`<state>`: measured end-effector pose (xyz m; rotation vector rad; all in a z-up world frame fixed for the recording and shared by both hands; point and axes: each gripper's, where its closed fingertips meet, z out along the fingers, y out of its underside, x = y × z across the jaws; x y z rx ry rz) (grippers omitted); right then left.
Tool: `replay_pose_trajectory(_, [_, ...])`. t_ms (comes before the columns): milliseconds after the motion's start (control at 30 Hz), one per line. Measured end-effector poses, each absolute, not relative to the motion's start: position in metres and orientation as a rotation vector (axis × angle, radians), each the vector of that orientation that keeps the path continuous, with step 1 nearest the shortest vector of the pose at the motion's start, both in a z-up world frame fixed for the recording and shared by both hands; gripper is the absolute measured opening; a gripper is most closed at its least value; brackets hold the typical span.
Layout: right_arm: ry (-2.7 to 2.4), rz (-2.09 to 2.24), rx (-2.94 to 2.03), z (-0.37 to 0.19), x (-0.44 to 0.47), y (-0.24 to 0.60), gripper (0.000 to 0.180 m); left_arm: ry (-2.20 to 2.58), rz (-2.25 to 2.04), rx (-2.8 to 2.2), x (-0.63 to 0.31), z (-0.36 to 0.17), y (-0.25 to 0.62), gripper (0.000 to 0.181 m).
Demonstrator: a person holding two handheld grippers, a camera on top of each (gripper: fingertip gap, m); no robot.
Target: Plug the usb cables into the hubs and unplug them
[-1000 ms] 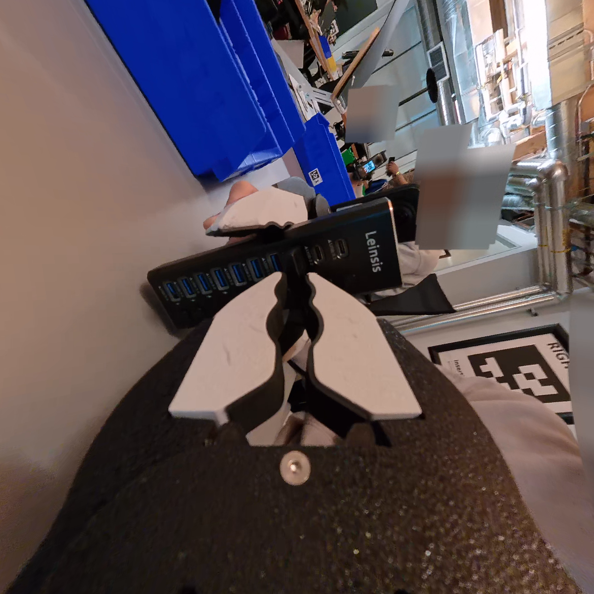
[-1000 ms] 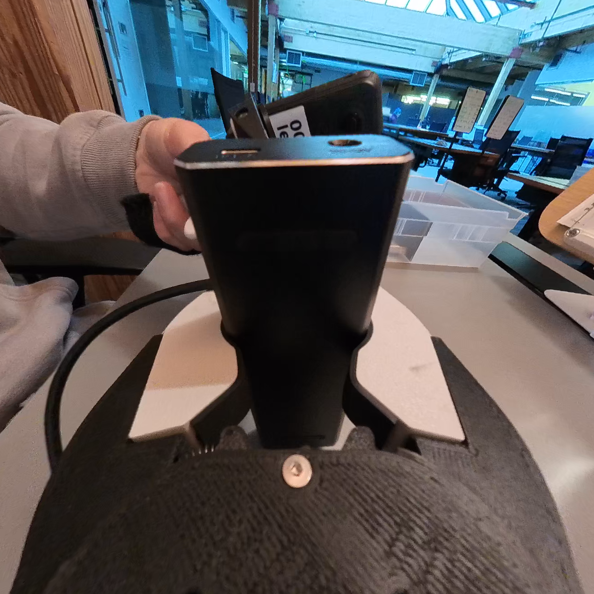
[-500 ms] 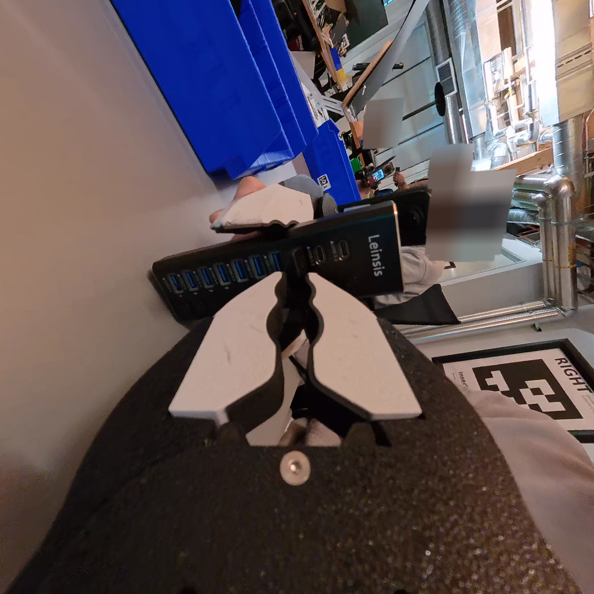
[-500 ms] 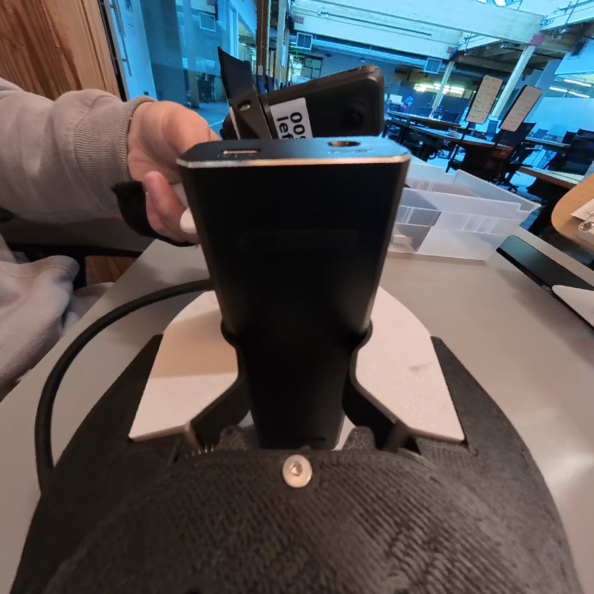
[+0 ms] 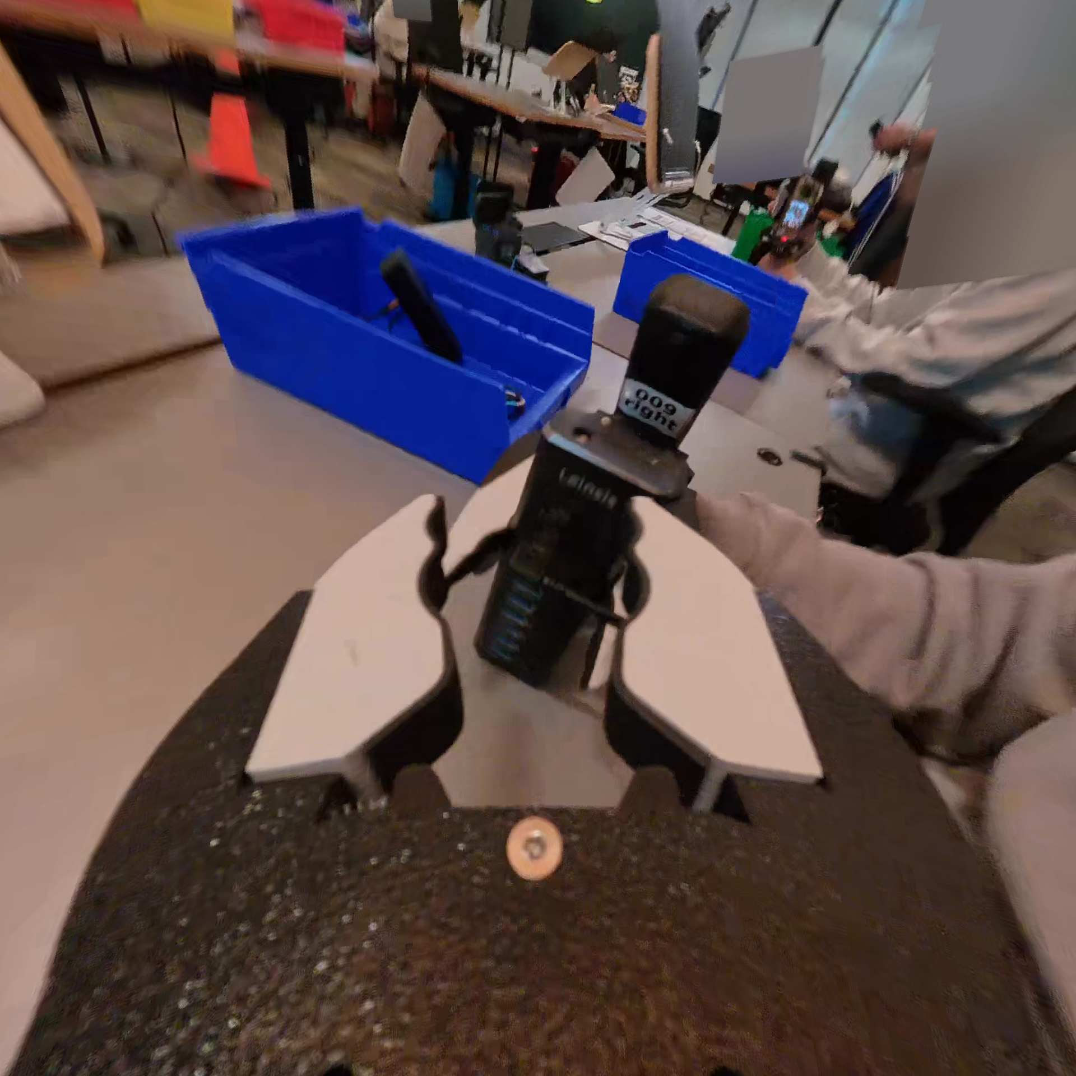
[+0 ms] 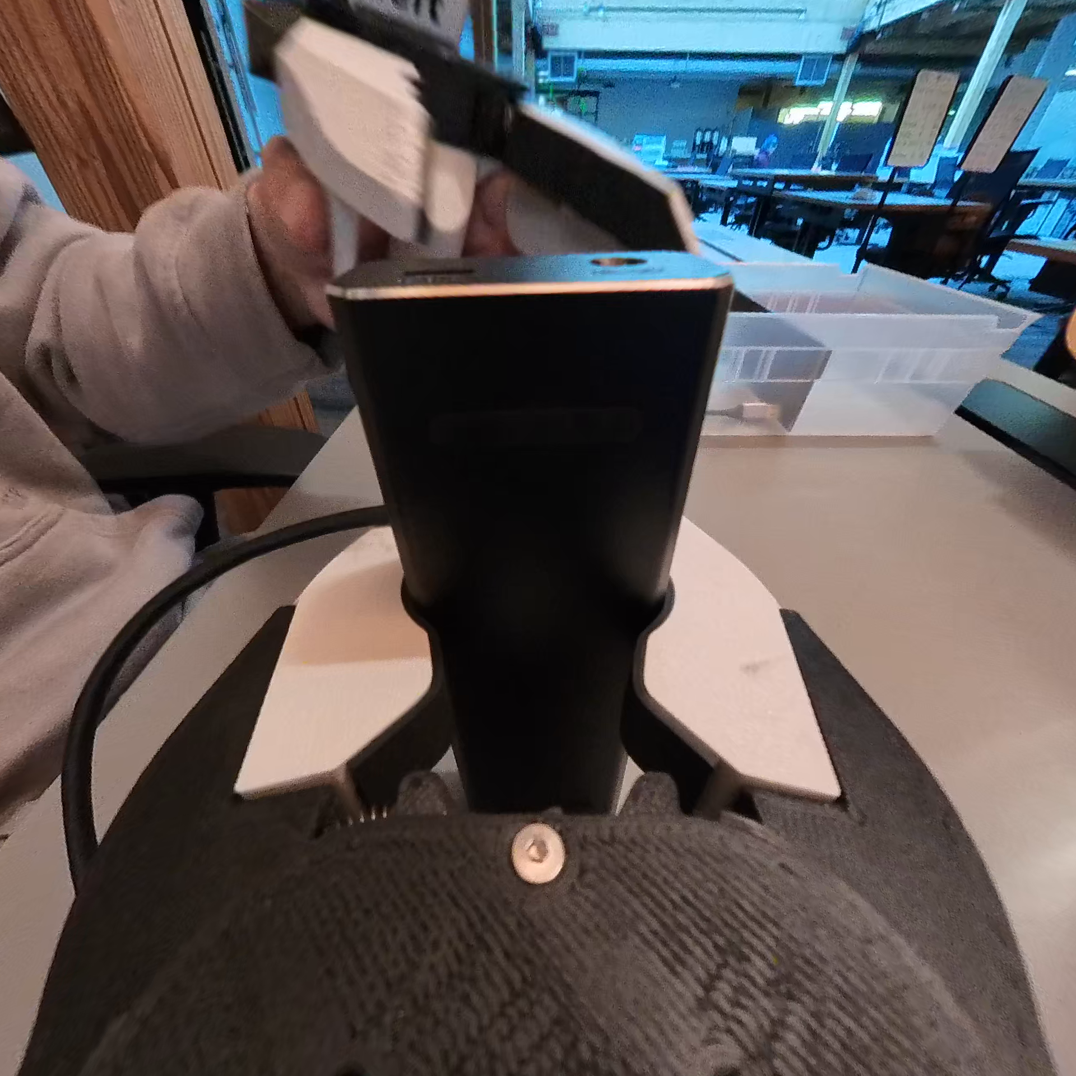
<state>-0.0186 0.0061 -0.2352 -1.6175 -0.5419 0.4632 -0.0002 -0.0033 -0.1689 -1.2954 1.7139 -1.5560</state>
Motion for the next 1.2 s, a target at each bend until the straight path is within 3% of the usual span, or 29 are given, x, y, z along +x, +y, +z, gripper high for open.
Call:
replay_pose_trajectory(133, [-0.573,0.495,-1.634,-0.238,-0.032,0.009,0.073,1.958,-1.403,-1.134,0.004,-0.175,-0.031,0.085])
replay_pose_trajectory(300, [-0.595,0.503,-1.626,-0.237,-0.036,0.006,0.073,2.063,-1.289,-1.027,0.009,-0.185,-0.045,0.061])
replay_pose_trajectory(500, [-0.508,0.512,-1.563,-0.224,-0.033,0.011,0.075,2.040,-1.311,-0.925,0.012,-0.175,-0.045,0.060])
replay_pose_trajectory(700, [-0.472,0.536,-1.525,-0.214,-0.036,0.012,0.090,2.031,-1.344,-0.768,0.009,-0.160,-0.055,0.061])
replay_pose_trajectory(900, [-0.507,0.479,-1.574,-0.217,-0.034,0.012,0.079,2.026,-1.384,-0.786,0.009,-0.159,-0.050,0.061])
replay_pose_trajectory(1067, [-0.496,0.474,-1.551,-0.210,-0.031,0.008,0.083,1.994,-1.389,-0.860,0.010,-0.153,-0.051,0.061])
replay_pose_trajectory(1200, [-0.402,0.477,-1.487,-0.193,-0.010,0.001,0.078,1.865,-1.586,-0.897,-0.002,-0.119,-0.044,0.073])
